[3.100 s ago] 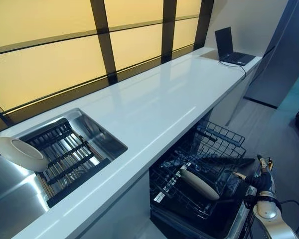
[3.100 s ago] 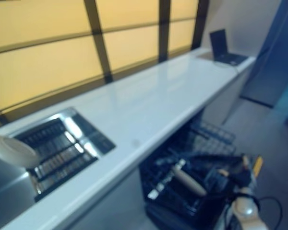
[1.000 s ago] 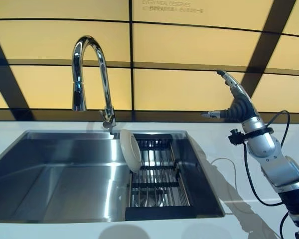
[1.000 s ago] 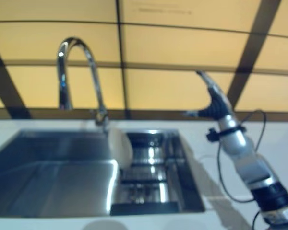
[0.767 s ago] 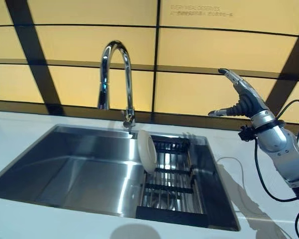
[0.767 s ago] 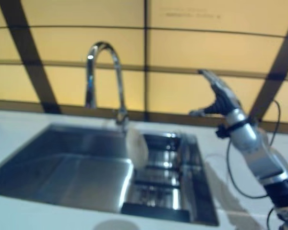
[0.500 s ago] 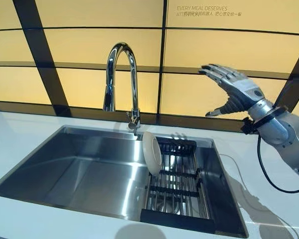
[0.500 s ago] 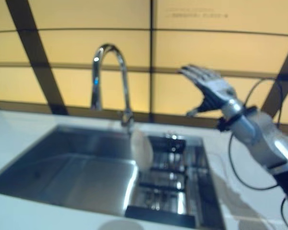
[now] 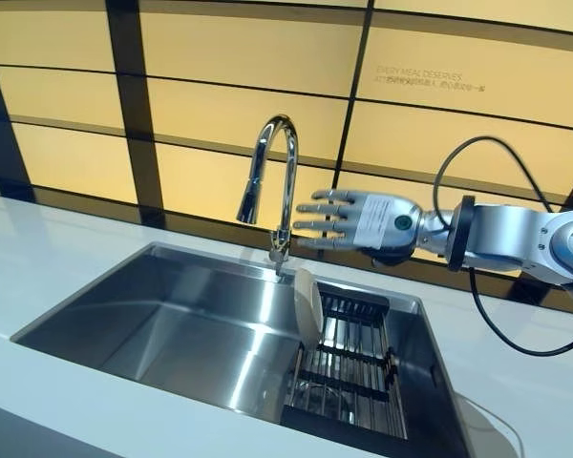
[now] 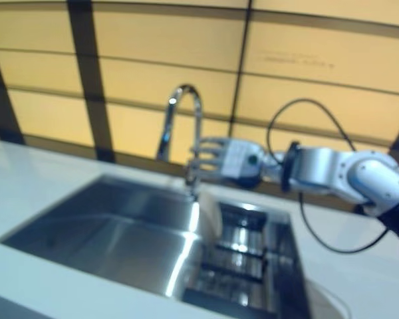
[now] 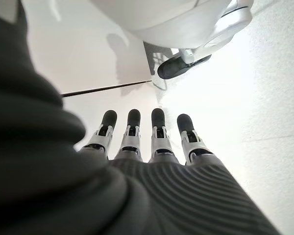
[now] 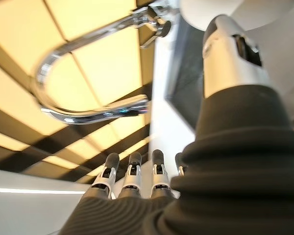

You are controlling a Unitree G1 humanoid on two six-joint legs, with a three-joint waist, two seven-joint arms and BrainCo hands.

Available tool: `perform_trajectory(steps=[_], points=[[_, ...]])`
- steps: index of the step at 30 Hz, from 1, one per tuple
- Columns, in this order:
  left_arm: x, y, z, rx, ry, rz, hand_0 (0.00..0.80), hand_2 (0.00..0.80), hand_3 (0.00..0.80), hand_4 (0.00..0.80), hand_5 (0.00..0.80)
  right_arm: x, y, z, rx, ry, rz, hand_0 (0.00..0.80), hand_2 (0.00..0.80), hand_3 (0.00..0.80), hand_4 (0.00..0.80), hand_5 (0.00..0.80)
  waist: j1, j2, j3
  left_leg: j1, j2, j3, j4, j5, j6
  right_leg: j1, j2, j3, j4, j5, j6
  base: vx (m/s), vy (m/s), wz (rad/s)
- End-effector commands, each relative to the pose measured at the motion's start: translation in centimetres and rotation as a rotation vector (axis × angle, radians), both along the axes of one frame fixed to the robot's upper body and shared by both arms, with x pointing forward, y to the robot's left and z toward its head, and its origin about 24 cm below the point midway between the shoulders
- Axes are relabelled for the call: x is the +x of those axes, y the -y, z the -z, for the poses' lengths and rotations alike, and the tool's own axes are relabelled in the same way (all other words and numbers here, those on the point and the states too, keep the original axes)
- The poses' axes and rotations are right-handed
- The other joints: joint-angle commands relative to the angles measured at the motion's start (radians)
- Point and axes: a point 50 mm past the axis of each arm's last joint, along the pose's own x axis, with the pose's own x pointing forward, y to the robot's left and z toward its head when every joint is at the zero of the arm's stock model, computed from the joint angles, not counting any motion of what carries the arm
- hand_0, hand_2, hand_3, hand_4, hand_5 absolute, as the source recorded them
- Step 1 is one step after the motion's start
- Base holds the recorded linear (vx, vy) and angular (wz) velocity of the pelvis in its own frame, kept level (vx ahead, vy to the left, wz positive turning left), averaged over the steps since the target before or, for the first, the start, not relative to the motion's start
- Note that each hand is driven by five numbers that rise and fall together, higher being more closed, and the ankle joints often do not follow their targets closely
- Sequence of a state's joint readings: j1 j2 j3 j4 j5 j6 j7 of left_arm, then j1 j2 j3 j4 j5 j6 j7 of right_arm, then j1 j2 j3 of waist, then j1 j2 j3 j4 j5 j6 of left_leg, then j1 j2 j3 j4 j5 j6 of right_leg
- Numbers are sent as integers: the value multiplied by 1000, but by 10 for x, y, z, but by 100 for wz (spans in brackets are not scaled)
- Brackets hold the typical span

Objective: Take plates into dishwasher

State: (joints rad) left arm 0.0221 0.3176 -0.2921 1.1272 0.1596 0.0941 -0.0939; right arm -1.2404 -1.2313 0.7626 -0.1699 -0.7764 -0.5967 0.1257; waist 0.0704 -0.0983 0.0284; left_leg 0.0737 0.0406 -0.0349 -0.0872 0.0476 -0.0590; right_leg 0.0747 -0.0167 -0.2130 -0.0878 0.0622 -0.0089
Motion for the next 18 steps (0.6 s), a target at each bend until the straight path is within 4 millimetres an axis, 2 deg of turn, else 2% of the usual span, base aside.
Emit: perform_trajectory(steps=[1,7,12,18], points=[[8,-13,-5,32,8,4,0,0,0,0,0,5,-2,-15,-106,63,47,0,0,0,0,0,40,-37,-8,-24,-31,40,0,-33,9,60,-9,-28,1,-80,76,19,-3,7],[11,-9,-4,28,7,34,0,0,0,0,0,3,-21,-3,-187,-9,-7,0,0,0,0,0,58,-36,-13,-17,-28,36,0,-36,9,69,-15,-38,6,-89,73,12,7,5],[14,-5,-4,14,16,46,0,0,0,0,0,1,-25,6,-232,-60,-23,0,0,0,0,0,65,-30,-14,-11,-29,30,0,-38,12,75,-18,-46,6,-93,71,0,0,0],[13,-5,-4,18,2,51,0,0,0,0,0,2,-27,16,-276,-137,-8,0,0,0,0,0,72,-40,-12,-10,-30,26,0,-38,9,80,-18,-51,2,-94,70,0,0,0]])
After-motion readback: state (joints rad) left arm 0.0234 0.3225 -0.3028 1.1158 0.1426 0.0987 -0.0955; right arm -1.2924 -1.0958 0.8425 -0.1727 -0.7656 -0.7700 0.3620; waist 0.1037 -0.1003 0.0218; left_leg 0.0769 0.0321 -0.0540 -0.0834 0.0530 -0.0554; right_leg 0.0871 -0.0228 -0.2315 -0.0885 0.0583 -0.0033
